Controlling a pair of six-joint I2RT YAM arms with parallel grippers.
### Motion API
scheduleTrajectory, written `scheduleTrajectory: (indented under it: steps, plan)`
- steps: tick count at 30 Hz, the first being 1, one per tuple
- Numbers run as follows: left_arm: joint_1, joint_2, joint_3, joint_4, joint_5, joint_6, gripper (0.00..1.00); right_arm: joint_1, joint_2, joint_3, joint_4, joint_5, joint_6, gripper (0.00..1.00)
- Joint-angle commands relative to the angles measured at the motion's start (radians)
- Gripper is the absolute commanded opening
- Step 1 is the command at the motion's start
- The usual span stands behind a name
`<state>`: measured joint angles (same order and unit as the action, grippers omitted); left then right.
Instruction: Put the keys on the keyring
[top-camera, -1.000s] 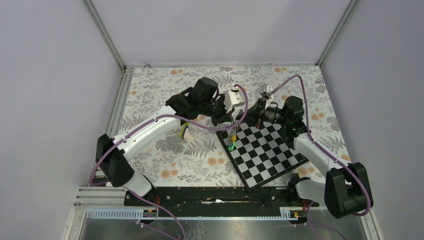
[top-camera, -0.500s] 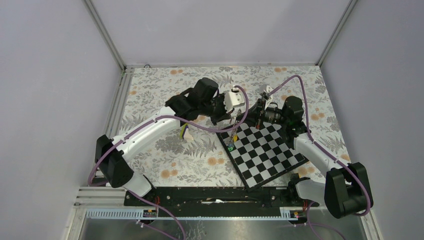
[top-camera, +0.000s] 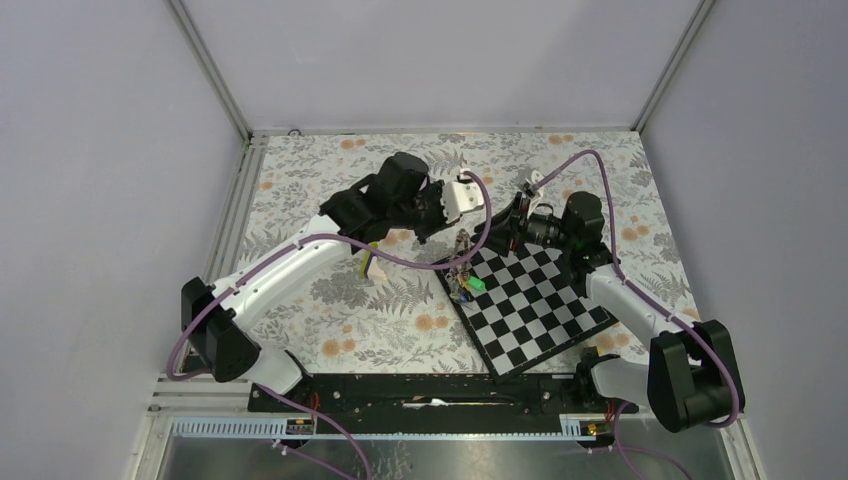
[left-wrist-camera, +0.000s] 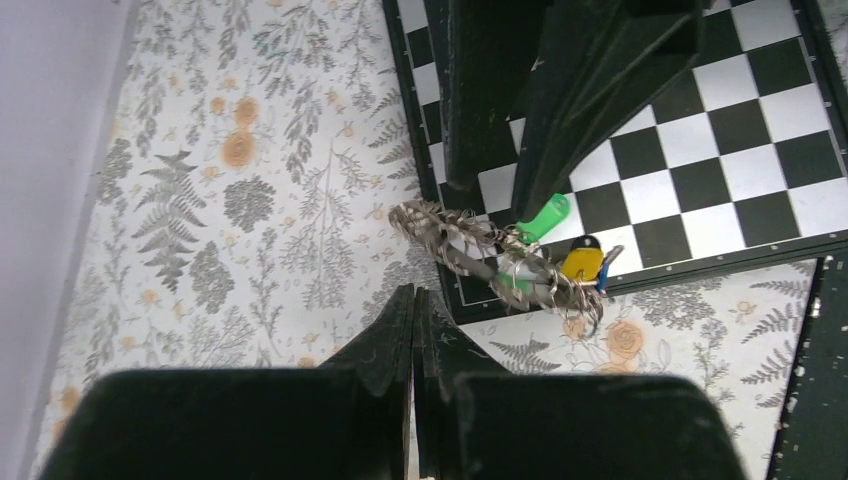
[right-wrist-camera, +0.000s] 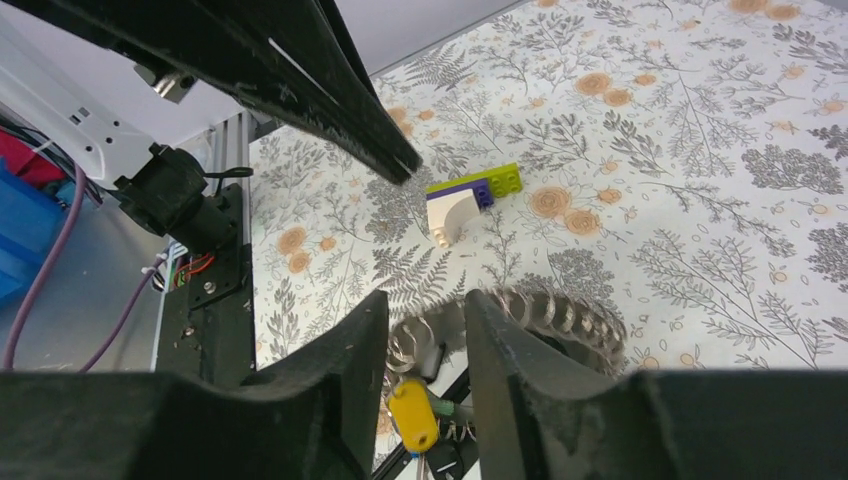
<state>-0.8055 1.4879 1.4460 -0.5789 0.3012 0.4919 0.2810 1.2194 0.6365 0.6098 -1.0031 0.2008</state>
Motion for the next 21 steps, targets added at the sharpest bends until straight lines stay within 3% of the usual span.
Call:
scheduleTrajectory:
  steps: [1, 7, 15, 21]
  plan:
    - [0.016, -0.04, 0.025, 0.048, -0.082, 0.06, 0.0, -0.002, -0.03, 0.039, -0.023, 0.041, -0.048, 0.46]
    - [0.069, -0.019, 0.036, 0.027, -0.086, 0.085, 0.0, -0.016, -0.054, 0.038, -0.048, 0.057, -0.069, 0.49]
    - [0.14, -0.061, -0.157, 0.065, -0.032, 0.069, 0.02, -0.026, -0.066, 0.052, -0.127, 0.077, -0.139, 0.57]
    - [0.155, -0.016, -0.294, 0.159, -0.039, 0.099, 0.56, -0.03, -0.091, 0.075, -0.244, 0.102, -0.253, 0.61]
